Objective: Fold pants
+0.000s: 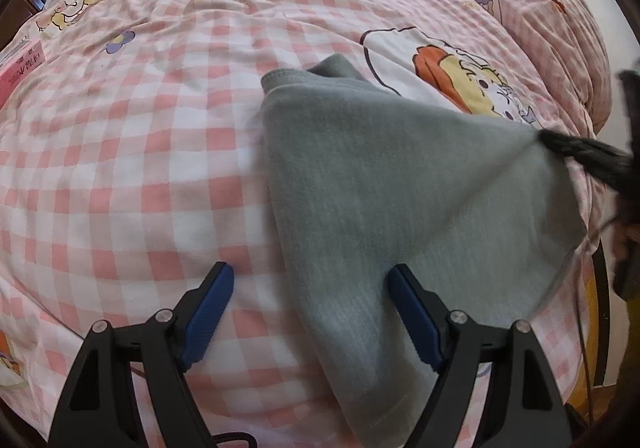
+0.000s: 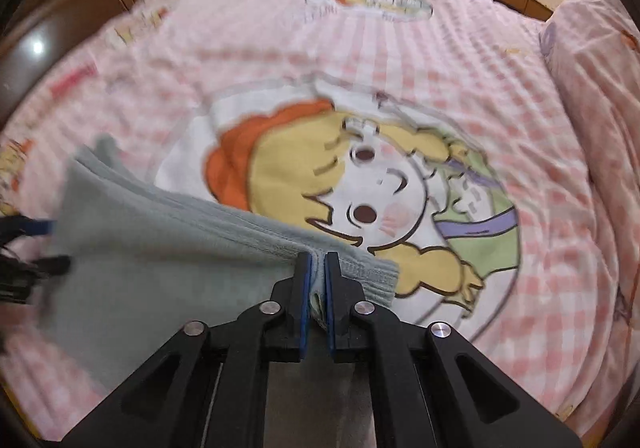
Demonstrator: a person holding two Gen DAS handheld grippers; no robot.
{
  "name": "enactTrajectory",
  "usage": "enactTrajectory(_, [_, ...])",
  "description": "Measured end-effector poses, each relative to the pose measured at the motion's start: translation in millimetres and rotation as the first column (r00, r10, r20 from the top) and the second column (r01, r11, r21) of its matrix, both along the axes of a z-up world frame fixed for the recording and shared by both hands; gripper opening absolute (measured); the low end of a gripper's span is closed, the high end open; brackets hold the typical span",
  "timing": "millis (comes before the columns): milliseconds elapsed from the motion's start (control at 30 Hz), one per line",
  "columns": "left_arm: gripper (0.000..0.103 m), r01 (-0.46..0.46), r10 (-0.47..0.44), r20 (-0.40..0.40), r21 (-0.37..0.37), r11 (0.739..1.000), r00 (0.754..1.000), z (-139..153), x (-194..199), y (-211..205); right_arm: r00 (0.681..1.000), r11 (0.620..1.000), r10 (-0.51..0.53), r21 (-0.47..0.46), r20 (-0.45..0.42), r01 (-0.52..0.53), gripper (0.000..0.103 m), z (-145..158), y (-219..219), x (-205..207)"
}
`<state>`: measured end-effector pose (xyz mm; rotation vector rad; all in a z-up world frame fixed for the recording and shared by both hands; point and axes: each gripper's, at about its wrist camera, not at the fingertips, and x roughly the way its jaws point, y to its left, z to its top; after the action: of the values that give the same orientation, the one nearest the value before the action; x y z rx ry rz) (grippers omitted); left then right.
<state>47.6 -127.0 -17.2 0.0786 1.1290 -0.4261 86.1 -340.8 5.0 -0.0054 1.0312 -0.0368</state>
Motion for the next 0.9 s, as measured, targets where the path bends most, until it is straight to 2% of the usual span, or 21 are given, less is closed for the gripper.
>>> enactTrajectory(100, [0.080,0.010,-0.009,0.013,-0.064,0.998,1.000,13.4,0.0,4.9,0.999,0.999,-0.042,0.024,0.008,0.042,0.008,3.6,-4.2,-1.8])
enactTrajectory(167, [0.078,0.014,-0.008,0.051,-0.121,0.993,0.999,29.5,1.1,8.9,0.997,0.997,-0.075,0.020,0.026,0.075,0.020,13.5,-6.8,-9.3])
enactTrajectory(233, [0.067,0.030,-0.016,0.086,-0.167,0.986,0.996,42.6,4.8,8.4,0.990,0.992,-0.125,-0.011,0.063,0.126,0.023,27.2,-10.2,-21.5])
enactTrajectory(267, [0.055,0.046,-0.028,0.099,-0.191,0.980,0.995,48.3,8.0,5.8,0.987,0.990,-0.140,-0.003,0.083,0.141,0.023,34.1,-11.6,-29.0])
enactTrajectory(300, [0.047,0.070,-0.049,0.103,-0.212,0.975,0.993,51.1,12.2,1.2,0.984,0.989,-0.148,0.035,0.100,0.145,0.023,40.7,-13.7,-36.4])
enactTrajectory(400, [0.043,0.114,-0.097,0.086,-0.230,0.966,0.992,45.3,21.5,-15.2,0.990,0.975,-0.112,0.204,0.084,0.093,0.023,42.5,-12.3,-45.8])
enactTrajectory(433, [0.043,0.124,-0.107,0.082,-0.235,0.964,0.991,40.2,25.6,-21.8,0.992,0.972,-0.099,0.221,0.073,0.080,0.023,39.7,-9.8,-44.1])
enactTrajectory(533, [0.039,0.090,-0.075,0.090,-0.171,0.981,0.993,21.9,46.6,-34.7,0.997,0.985,-0.080,0.153,0.021,0.075,0.023,18.0,2.4,-30.6])
enactTrajectory(600, [0.023,0.053,-0.043,0.066,-0.160,0.986,0.997,9.2,64.5,-33.4,0.996,0.990,-0.092,0.106,-0.012,0.093,0.022,-1.8,4.3,-17.1])
enactTrajectory(733, [0.018,0.018,-0.014,0.022,-0.228,0.973,1.000,2.4,79.4,-21.3,0.992,0.987,-0.121,0.109,0.018,0.119,0.019,-13.7,1.0,-3.5])
enactTrajectory(900, [0.019,0.030,-0.027,0.018,-0.241,0.970,0.999,5.6,75.0,-18.3,0.991,0.986,-0.137,0.093,0.007,0.136,0.020,-4.5,4.4,-6.4])
